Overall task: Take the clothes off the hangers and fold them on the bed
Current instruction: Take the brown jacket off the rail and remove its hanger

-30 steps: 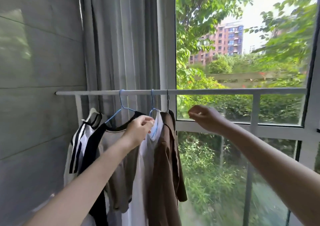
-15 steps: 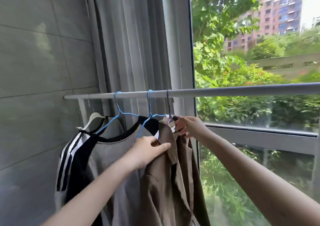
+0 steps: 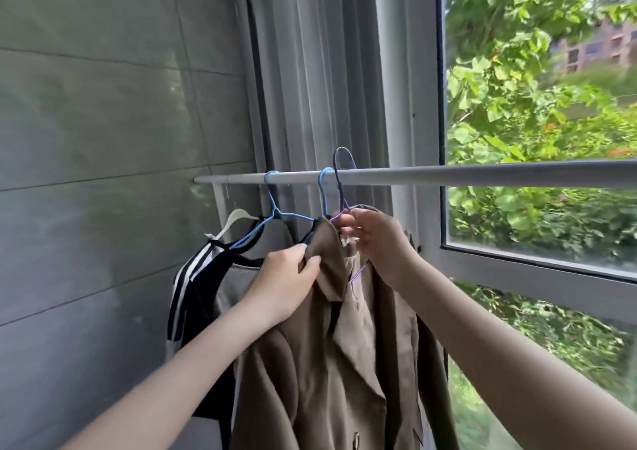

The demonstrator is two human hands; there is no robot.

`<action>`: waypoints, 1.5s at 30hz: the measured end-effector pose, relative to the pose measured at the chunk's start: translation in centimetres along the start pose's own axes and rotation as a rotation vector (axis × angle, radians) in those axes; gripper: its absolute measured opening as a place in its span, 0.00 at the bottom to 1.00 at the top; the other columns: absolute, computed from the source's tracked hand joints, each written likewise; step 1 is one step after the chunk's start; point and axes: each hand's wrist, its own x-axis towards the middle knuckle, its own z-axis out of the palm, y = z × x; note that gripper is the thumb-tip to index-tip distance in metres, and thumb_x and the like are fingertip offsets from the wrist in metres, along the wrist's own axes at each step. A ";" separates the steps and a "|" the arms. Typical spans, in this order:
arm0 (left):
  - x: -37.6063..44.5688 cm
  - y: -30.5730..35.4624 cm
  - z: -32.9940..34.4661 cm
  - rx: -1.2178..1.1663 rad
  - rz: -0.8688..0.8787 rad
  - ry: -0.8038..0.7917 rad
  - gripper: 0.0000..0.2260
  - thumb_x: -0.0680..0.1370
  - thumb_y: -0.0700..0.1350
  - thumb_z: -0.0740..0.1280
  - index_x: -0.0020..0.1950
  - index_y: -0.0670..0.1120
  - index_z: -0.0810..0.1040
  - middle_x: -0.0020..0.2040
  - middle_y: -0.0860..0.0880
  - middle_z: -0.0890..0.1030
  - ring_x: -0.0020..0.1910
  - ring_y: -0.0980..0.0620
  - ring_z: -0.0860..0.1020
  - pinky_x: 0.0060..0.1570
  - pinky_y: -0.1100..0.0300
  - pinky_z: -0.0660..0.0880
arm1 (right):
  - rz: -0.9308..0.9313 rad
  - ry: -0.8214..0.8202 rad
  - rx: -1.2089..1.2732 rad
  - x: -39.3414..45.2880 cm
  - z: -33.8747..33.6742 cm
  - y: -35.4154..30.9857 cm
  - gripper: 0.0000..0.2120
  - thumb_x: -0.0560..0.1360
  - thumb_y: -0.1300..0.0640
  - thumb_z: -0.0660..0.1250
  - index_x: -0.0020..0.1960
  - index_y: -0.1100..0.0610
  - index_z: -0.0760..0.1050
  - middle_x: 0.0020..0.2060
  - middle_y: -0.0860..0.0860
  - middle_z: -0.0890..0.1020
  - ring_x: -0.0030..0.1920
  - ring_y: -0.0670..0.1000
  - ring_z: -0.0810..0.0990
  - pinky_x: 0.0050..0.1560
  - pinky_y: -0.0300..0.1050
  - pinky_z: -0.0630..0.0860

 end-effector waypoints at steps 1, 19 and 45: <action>0.1 0.4 -0.5 0.013 0.009 0.018 0.18 0.79 0.45 0.62 0.31 0.46 0.61 0.28 0.50 0.67 0.34 0.47 0.67 0.33 0.57 0.57 | -0.024 -0.022 -0.002 0.1 0.2 -0.3 0.07 0.75 0.63 0.60 0.45 0.61 0.77 0.39 0.53 0.82 0.34 0.49 0.74 0.34 0.42 0.66; -2.8 0.6 -3.1 0.124 -0.009 0.161 0.19 0.77 0.45 0.65 0.31 0.45 0.59 0.26 0.49 0.61 0.27 0.52 0.59 0.29 0.64 0.61 | 0.020 -0.162 -0.042 -1.9 2.3 -0.7 0.15 0.74 0.66 0.58 0.59 0.66 0.74 0.47 0.56 0.81 0.28 0.45 0.75 0.23 0.33 0.67; -28.3 -2.1 -30.0 0.660 -0.325 0.334 0.21 0.77 0.60 0.60 0.39 0.43 0.66 0.32 0.46 0.72 0.37 0.42 0.71 0.33 0.54 0.65 | 0.124 -0.465 0.053 -22.9 28.4 3.0 0.12 0.75 0.63 0.60 0.56 0.62 0.76 0.41 0.49 0.85 0.32 0.47 0.75 0.31 0.38 0.65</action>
